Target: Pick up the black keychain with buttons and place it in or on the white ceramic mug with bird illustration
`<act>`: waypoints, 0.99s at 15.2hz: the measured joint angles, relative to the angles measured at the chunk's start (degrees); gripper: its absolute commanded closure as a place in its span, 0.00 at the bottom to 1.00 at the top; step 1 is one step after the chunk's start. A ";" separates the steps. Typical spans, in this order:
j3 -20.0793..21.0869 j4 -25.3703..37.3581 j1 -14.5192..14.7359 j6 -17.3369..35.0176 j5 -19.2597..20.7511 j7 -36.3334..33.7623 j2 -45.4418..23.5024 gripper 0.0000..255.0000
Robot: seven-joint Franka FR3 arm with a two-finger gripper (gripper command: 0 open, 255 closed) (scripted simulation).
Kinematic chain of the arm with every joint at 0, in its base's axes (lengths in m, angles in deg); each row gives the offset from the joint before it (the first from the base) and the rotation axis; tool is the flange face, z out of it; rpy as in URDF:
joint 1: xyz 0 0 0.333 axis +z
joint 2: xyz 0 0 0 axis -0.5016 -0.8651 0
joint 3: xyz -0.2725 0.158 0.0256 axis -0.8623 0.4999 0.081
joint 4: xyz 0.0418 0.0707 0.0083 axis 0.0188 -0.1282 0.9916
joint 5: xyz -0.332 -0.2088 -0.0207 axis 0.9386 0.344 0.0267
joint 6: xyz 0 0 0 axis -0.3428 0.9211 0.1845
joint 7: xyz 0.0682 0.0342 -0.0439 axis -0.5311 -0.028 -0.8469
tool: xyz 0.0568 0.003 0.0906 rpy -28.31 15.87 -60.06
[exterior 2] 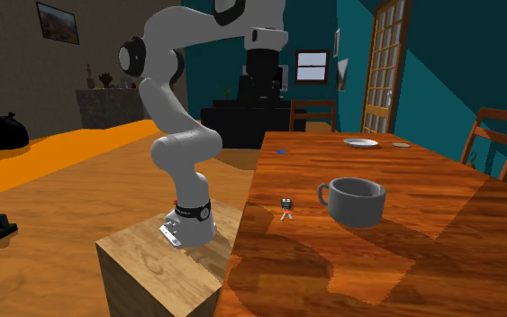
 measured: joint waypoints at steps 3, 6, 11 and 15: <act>0.74 -2.23 0.29 1.45 -0.85 -1.14 0.79 0.00; 2.38 -7.86 0.99 5.99 -2.78 -3.64 1.91 0.00; 5.69 -16.30 2.67 13.55 -6.59 -7.98 3.07 0.00; 8.71 -22.57 4.53 20.25 -10.02 -11.43 3.04 0.00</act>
